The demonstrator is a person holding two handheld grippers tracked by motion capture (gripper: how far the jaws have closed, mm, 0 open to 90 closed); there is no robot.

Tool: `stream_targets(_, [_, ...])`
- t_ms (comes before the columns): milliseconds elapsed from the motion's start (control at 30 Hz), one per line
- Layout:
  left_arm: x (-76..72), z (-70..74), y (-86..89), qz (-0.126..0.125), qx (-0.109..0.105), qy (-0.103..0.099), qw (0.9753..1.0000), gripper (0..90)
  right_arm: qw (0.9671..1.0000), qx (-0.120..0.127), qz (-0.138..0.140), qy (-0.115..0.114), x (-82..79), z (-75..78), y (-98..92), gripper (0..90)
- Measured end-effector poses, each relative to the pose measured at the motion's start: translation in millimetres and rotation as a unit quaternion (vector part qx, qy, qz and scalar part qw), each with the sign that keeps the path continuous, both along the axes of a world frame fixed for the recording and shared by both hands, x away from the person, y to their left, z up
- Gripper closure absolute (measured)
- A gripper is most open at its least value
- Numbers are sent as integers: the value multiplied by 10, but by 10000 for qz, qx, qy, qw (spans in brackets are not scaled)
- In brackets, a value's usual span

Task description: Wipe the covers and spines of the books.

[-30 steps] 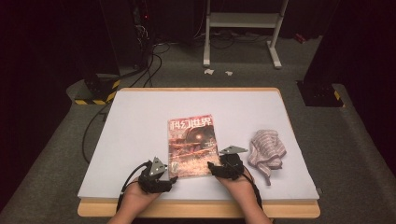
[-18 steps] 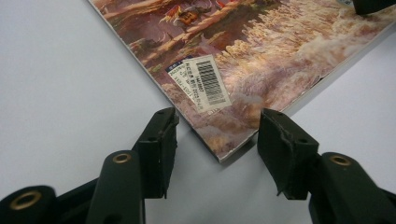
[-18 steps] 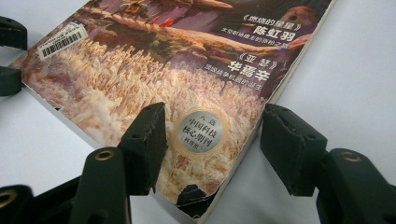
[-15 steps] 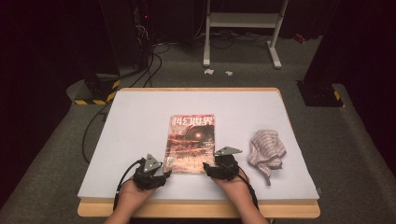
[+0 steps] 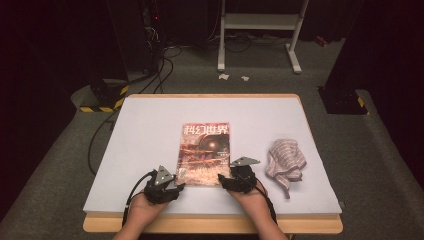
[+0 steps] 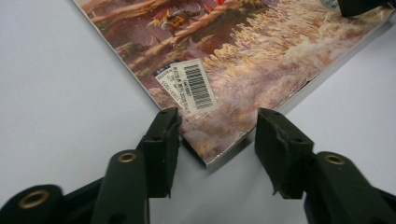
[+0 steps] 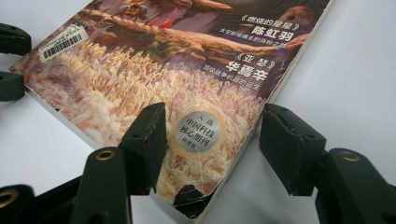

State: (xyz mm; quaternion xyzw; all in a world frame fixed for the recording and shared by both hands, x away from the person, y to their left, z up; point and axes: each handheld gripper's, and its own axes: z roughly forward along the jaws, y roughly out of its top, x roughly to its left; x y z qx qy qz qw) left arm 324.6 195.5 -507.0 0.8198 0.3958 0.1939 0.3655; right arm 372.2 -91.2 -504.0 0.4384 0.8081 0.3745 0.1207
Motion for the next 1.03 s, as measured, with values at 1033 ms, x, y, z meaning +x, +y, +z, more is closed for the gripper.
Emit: stream_targets(1033, [74,282,917,1206,-850,-670,9868,375,9933,84,-770,-860,43,278,-528,372])
